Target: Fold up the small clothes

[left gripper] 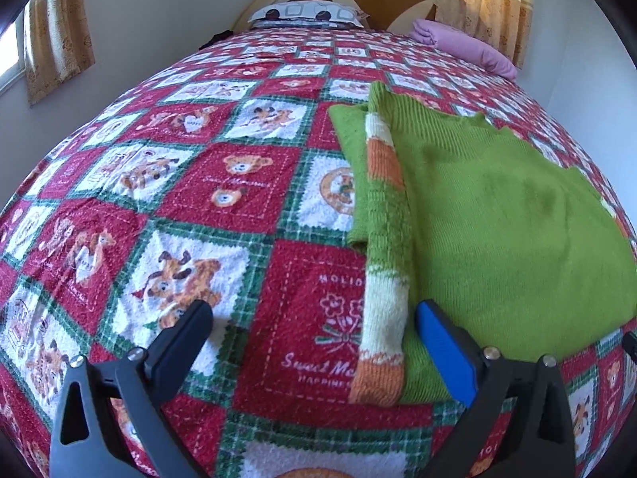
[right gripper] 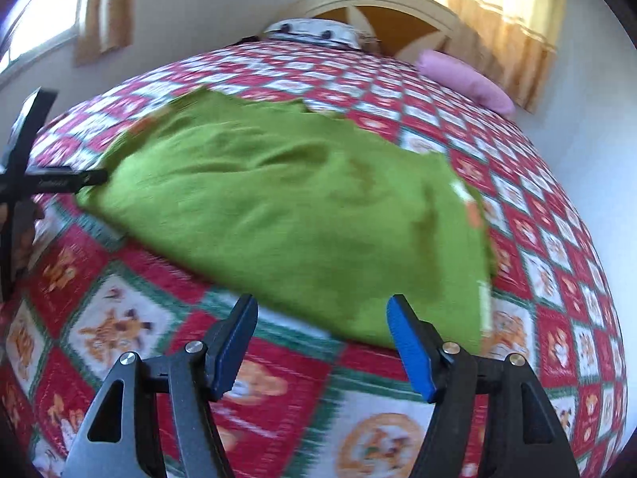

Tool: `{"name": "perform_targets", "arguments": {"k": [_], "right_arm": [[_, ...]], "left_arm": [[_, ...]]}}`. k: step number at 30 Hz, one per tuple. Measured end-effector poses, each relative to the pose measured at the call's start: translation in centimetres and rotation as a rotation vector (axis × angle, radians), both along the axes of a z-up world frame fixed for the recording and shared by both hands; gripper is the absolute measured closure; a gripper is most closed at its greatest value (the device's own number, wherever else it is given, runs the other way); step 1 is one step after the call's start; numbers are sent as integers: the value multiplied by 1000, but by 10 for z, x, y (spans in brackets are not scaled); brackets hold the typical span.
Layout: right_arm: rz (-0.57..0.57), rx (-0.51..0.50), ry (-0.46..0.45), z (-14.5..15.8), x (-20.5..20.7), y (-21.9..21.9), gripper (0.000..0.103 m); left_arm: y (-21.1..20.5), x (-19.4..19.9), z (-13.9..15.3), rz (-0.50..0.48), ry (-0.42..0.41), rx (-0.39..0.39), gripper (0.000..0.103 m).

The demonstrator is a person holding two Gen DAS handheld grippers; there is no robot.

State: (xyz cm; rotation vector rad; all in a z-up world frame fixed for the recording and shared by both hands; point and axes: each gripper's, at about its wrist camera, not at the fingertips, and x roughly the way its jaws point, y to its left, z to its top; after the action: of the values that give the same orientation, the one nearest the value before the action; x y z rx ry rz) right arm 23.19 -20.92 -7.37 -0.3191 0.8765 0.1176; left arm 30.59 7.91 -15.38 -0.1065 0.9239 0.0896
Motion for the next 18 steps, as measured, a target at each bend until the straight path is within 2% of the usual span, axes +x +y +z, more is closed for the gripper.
{"name": "perform_targets", "arguments": {"k": [12, 18], "right_arm": [[194, -51, -9, -17, -5, 78, 35], [301, -128, -63, -21, -5, 121, 35]], "left_arm": [[12, -15, 11, -37, 4, 13, 0], [20, -10, 21, -38, -29, 60, 0]]}}
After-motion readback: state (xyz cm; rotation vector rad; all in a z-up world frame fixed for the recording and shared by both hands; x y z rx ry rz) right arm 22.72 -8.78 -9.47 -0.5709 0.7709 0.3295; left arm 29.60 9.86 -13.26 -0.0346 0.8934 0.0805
